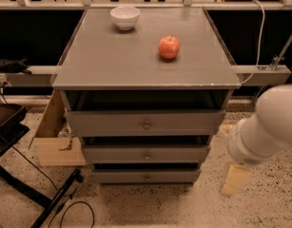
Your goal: Open middle drawer
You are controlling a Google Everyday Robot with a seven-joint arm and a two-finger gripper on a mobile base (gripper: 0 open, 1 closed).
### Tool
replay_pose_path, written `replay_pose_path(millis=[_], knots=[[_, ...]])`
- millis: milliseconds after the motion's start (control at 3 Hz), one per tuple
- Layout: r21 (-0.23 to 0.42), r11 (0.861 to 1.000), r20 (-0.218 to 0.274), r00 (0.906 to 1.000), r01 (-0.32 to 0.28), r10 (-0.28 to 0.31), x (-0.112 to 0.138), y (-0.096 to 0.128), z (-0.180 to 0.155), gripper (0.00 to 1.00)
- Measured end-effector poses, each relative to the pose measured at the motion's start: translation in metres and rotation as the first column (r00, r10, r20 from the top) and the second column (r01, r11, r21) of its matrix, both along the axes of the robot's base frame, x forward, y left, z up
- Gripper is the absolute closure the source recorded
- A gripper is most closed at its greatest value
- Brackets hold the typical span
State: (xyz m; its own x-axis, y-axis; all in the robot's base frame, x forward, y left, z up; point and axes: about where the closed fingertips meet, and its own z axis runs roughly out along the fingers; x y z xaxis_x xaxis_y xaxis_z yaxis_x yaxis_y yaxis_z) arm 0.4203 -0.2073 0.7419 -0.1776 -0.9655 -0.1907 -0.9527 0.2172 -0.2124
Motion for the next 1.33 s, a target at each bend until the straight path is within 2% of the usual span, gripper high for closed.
replay_pose_path(millis=[333,667,1000,1333], knots=[[-0.057,0.998,-0.026,0.9992,-0.033,0.031,0.008,-0.002,-0.084,0.0],[-0.062,0.998,-0.03,0.999,-0.034,0.032,0.009,-0.002,-0.088,0.0],[-0.093,0.995,-0.053,0.9979,-0.041,0.036,0.014,0.001,-0.119,0.0],[-0.095,0.994,-0.066,0.9965,-0.057,0.051,0.031,0.005,-0.178,0.0]])
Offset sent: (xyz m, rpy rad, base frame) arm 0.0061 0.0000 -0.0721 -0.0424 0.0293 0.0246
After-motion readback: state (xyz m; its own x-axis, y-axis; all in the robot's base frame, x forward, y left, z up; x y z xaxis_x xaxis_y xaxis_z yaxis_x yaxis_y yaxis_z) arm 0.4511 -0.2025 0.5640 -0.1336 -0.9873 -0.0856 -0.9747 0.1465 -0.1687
